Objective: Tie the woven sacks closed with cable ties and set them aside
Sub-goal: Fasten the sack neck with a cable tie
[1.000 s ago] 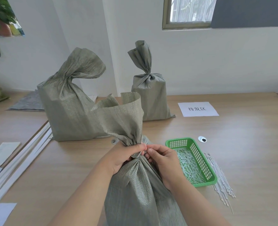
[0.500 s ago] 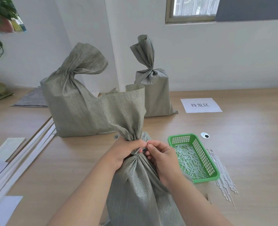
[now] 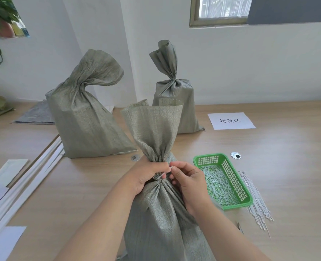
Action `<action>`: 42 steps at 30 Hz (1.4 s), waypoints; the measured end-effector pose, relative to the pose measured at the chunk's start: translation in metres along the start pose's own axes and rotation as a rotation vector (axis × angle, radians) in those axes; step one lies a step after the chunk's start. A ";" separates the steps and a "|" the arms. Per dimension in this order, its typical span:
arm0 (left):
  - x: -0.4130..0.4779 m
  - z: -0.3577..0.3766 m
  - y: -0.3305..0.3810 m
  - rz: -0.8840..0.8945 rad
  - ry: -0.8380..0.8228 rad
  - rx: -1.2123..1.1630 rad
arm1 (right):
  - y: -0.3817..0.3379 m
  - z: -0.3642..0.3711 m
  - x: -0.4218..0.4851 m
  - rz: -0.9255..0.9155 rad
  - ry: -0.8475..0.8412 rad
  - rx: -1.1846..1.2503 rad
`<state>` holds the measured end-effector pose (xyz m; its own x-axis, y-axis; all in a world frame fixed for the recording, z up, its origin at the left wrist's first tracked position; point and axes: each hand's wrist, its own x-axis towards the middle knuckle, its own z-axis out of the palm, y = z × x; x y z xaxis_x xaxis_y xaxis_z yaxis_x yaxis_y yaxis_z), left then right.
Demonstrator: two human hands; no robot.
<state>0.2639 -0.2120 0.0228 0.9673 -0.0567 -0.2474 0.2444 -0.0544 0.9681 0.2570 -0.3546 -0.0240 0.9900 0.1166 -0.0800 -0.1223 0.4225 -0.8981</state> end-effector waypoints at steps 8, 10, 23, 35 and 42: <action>0.001 0.010 0.003 0.012 0.002 0.008 | -0.003 -0.007 -0.001 -0.036 0.010 -0.035; 0.002 0.010 0.002 0.015 0.007 0.014 | -0.003 -0.007 -0.001 -0.045 0.007 -0.048; -0.001 0.007 0.001 0.023 -0.024 0.013 | -0.016 -0.020 0.005 -0.152 -0.131 -0.347; 0.002 0.004 -0.003 0.097 -0.117 0.069 | -0.037 -0.030 0.015 0.093 -0.300 -0.397; 0.001 0.002 -0.006 0.051 -0.060 -0.050 | -0.031 -0.036 0.006 0.124 -0.306 -0.496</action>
<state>0.2633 -0.2132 0.0167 0.9731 -0.1174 -0.1982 0.1997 0.0003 0.9799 0.2697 -0.3996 -0.0124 0.8959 0.4234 -0.1346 -0.1148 -0.0721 -0.9908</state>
